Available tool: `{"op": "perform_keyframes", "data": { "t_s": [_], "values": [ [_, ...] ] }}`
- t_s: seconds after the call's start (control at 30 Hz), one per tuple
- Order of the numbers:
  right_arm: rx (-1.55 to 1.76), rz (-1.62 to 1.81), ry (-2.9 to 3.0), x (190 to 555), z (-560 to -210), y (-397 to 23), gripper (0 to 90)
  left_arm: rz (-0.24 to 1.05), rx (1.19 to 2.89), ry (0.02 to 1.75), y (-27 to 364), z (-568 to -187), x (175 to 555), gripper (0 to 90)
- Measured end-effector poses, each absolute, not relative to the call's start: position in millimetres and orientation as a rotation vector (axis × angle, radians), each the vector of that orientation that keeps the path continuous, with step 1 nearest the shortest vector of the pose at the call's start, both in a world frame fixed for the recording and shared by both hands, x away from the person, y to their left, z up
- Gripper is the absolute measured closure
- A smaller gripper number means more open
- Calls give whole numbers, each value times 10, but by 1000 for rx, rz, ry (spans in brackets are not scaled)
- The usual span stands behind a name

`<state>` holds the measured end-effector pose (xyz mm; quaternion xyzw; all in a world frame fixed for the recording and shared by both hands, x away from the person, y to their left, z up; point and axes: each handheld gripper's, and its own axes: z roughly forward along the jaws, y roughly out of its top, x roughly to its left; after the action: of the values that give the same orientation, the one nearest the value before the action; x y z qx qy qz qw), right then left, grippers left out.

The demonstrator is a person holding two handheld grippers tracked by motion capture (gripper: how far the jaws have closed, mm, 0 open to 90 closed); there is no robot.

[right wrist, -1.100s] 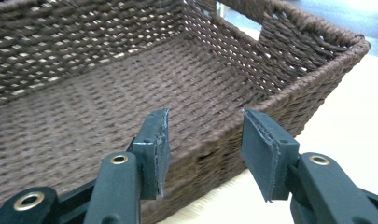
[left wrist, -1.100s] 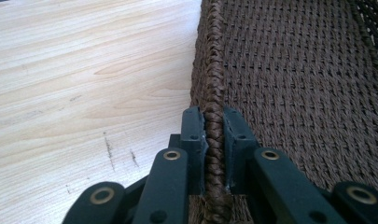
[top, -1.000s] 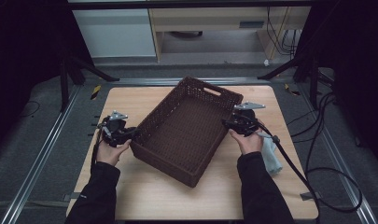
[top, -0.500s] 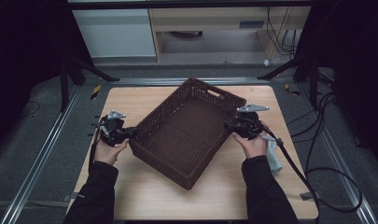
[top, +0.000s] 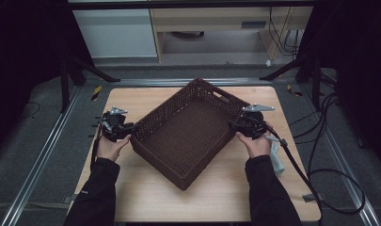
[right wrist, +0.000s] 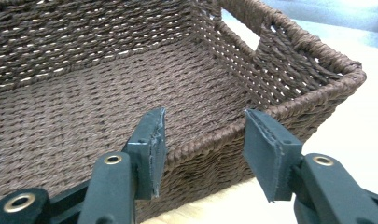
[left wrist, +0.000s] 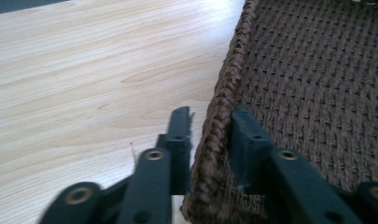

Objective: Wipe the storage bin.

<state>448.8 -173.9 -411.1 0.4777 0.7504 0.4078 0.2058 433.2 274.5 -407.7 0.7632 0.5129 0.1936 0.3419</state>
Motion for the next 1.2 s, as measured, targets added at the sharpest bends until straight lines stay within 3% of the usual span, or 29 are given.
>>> {"op": "perform_keyframes", "data": {
  "t_s": [0.1,0.33,0.6,0.9,1.2],
  "values": [
    [1332,1125,2095,4448,-4102,-1732,507,495,1953,1343,2781,-4102,4277,636],
    [1297,1135,2070,4386,-4052,-1771,471,481,1956,1366,2808,-4131,4363,719],
    [1324,1084,2036,4464,-4109,-1815,454,490,1953,1393,2851,-4121,4490,694],
    [1365,1113,2046,4380,-4109,-1852,459,526,1921,1386,2880,-4015,4311,532],
    [1360,1110,2046,4256,-4090,-1842,460,514,1893,1365,2823,-3980,4075,454]
  ]
}}
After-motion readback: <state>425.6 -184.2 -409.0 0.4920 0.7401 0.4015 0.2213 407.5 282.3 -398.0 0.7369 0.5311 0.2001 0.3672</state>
